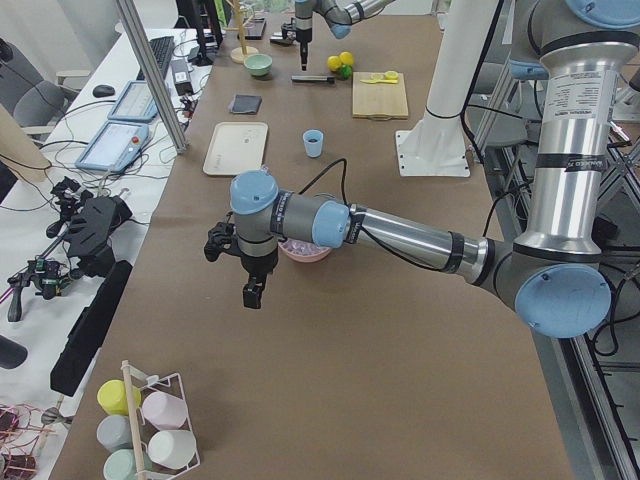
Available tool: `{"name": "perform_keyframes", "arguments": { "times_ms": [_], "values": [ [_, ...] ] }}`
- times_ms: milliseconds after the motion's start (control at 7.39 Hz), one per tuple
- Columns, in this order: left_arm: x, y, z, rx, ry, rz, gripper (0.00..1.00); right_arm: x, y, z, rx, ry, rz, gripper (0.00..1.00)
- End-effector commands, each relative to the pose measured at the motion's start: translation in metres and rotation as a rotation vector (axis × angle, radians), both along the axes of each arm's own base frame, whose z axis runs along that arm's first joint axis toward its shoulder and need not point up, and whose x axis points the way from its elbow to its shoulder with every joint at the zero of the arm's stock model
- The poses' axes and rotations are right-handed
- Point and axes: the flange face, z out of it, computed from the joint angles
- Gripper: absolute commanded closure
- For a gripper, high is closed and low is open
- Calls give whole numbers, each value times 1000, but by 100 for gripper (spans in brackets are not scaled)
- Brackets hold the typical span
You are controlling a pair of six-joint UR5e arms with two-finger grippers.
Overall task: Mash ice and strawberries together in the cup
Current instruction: 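Move the right gripper to the steel muddler standing upright, then close the right gripper on the top of the steel muddler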
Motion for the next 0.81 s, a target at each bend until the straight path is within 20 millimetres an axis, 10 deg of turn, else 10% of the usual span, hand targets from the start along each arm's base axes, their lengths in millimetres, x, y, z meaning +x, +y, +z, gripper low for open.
{"name": "perform_keyframes", "arguments": {
  "times_ms": [0,677],
  "values": [
    [0,2,-3,5,1,-2,3,-20,1,0,-26,13,33,32],
    [-1,2,-2,7,-5,-2,3,-45,-10,8,-25,54,33,36]
  ]
}}
